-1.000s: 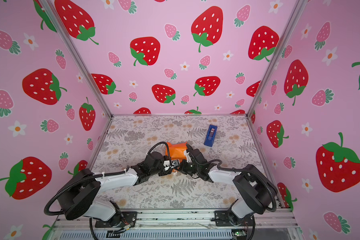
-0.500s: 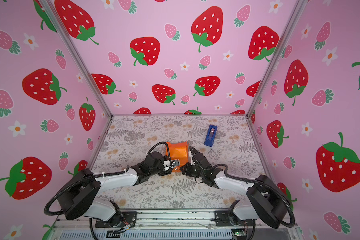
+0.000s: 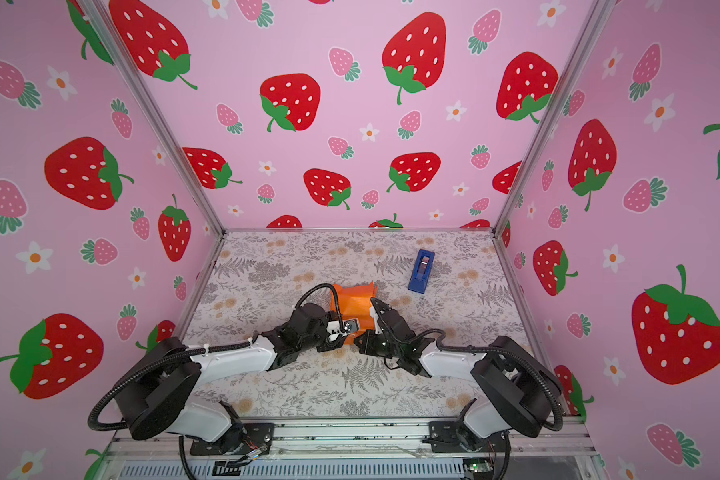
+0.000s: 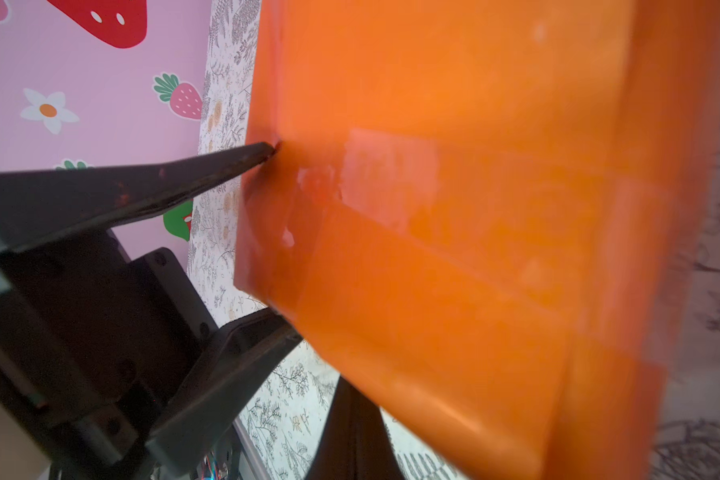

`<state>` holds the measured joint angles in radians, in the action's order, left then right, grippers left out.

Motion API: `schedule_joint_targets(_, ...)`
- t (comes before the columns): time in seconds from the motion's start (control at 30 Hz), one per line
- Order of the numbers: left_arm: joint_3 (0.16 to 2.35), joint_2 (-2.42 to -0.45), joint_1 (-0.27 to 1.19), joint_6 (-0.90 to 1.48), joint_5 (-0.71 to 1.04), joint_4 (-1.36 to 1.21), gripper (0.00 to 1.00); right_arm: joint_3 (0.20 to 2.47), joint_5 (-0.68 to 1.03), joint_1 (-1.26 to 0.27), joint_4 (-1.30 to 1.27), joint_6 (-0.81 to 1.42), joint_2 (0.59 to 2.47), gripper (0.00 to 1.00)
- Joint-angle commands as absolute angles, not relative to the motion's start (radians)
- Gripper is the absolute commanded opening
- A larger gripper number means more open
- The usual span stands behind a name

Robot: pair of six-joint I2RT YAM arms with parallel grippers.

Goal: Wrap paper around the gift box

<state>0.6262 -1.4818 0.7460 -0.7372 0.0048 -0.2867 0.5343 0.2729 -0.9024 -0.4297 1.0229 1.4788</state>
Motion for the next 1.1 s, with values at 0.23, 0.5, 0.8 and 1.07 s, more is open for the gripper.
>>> schedule_joint_targets(0.23,0.647,-1.495,0.742,-0.748,0.026,-0.207,0.64,0.583,0.191,-0.917,-0.471,1.015,1.55,0.0)
schedule_joint_targets(0.5,0.649,-1.487,0.74,-0.75,0.026,-0.198,0.64,0.578,0.116,-0.921,-0.426,1.034,1.565,0.0)
schedule_joint_targets(0.8,0.653,-1.486,0.741,-0.751,0.029,-0.196,0.64,0.535,0.098,-0.959,-0.502,0.985,1.479,0.0)
schedule_joint_targets(1.07,0.65,-1.477,0.738,-0.75,0.031,-0.194,0.64,0.558,0.085,-0.959,-0.519,0.986,1.565,0.0)
